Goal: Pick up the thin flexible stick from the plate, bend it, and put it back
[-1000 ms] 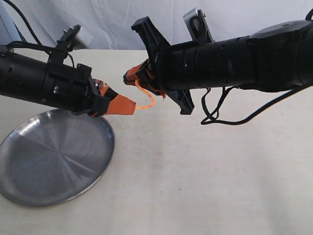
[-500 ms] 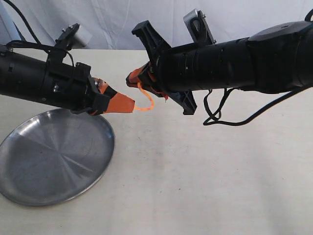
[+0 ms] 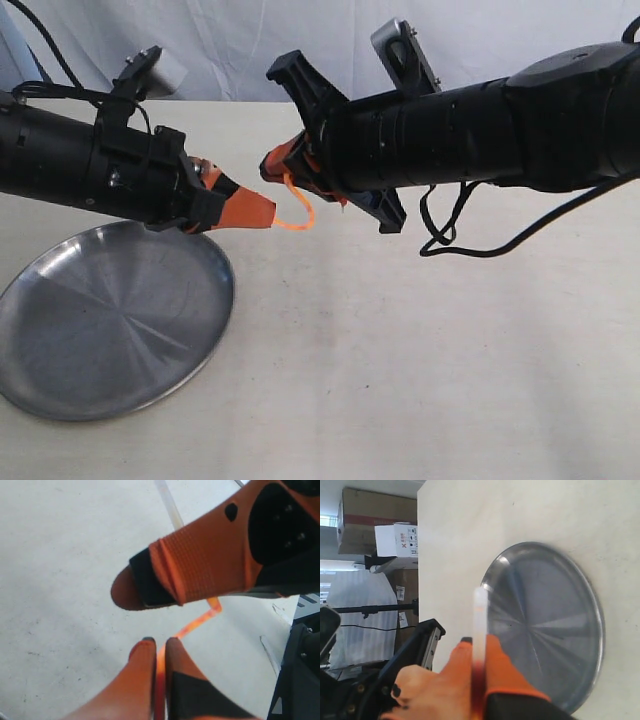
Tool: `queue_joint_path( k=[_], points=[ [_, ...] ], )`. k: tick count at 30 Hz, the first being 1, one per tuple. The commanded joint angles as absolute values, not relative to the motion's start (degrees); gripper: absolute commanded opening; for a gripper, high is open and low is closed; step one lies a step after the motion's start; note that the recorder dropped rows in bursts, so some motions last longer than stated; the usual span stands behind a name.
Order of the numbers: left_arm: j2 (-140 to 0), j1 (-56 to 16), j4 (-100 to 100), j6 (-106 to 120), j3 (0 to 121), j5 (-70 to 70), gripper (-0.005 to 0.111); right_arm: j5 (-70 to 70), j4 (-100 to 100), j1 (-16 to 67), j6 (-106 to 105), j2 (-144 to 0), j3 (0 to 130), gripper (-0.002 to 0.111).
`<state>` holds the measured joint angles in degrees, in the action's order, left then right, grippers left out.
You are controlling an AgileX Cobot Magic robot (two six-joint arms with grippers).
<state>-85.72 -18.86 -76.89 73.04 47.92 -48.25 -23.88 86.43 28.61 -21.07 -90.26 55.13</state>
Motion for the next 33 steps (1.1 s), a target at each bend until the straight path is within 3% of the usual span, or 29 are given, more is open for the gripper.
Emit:
queue_joint_path(
  k=[1,24,29,33],
  points=[
    [-85.3,-19.0,-81.4,73.5,48.6,-48.0,0.0,-26.1,84.9,29.3,-21.5,-90.6,54.4,0.0],
    [-85.3,-19.0,-77.8,70.0,48.6,-49.2,0.001,-23.6,84.1,29.3,-21.5,-90.6,54.4,0.0],
    [-84.6,-18.8,-70.5,61.5,48.6,-47.3,0.015,-22.2,83.5,29.3,-23.4,-90.6,54.4,0.0],
    [-82.6,-16.8,-66.8,57.0,49.3,-47.7,0.043,-19.2,81.6,29.3,-23.6,-90.6,54.4,0.0]
  ],
)
